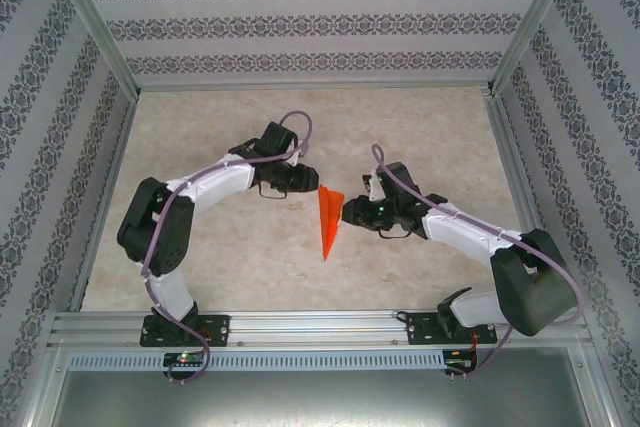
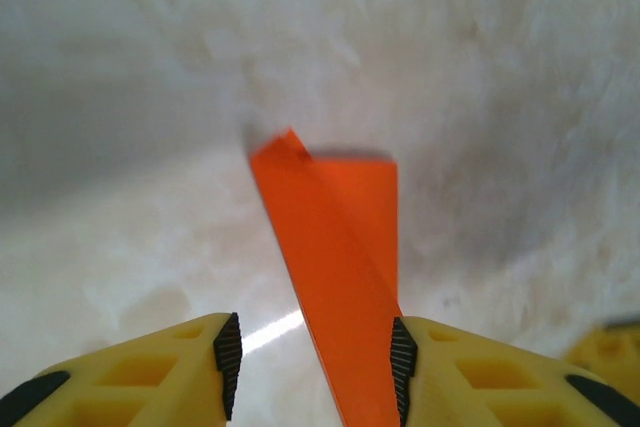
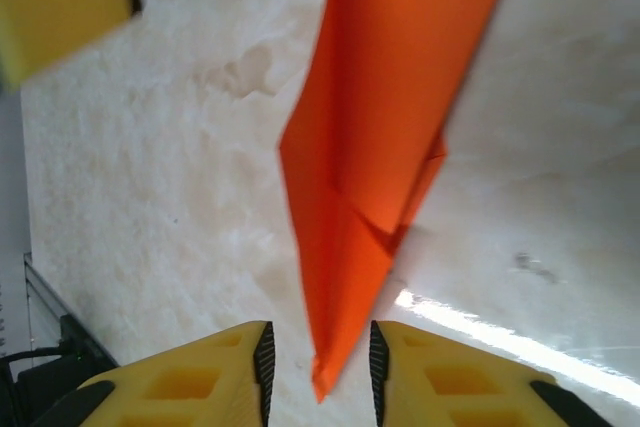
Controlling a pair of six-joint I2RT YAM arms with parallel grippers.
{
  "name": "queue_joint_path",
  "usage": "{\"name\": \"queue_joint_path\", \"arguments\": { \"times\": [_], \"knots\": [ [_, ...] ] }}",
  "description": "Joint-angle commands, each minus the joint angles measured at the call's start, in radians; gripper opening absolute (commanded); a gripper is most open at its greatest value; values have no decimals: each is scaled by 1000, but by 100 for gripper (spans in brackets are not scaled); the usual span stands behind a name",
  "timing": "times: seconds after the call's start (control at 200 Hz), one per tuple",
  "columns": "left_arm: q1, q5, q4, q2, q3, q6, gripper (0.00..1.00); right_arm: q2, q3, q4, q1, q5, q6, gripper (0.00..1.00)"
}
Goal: Fold a paper plane with a square sheet of paper (pick it up from the middle)
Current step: Turn over a paper plane at the center of the table.
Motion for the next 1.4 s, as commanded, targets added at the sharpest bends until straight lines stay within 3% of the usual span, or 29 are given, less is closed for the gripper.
{"name": "queue_joint_path", "arguments": {
  "times": [0.0,0.23,0.54,0.734,0.939,1.179,1.394],
  "knots": [
    [-70,-76,12,-96,-53,-61,49,-9,-16,-20,-46,-50,-45,35],
    [-219,-223,-10,-140,-135,-134,51,47,-16,42,-99,-114,-45,41],
    [-315,-305,-33,-35,-120,-163,49,41,-33,48,-130,-126,-57,46],
    [-328,-313,-33,20,-109,-160,43,27,-46,45,-142,-137,-57,46],
    [-329,-318,-24,16,-119,-158,25,37,-65,80,-140,-165,-36,47],
    [-315,-311,16,-24,-173,-180,21,81,-75,168,-64,-165,25,48],
    [-280,-238,121,-59,-250,-211,20,161,-65,266,3,-162,84,50]
  ]
}}
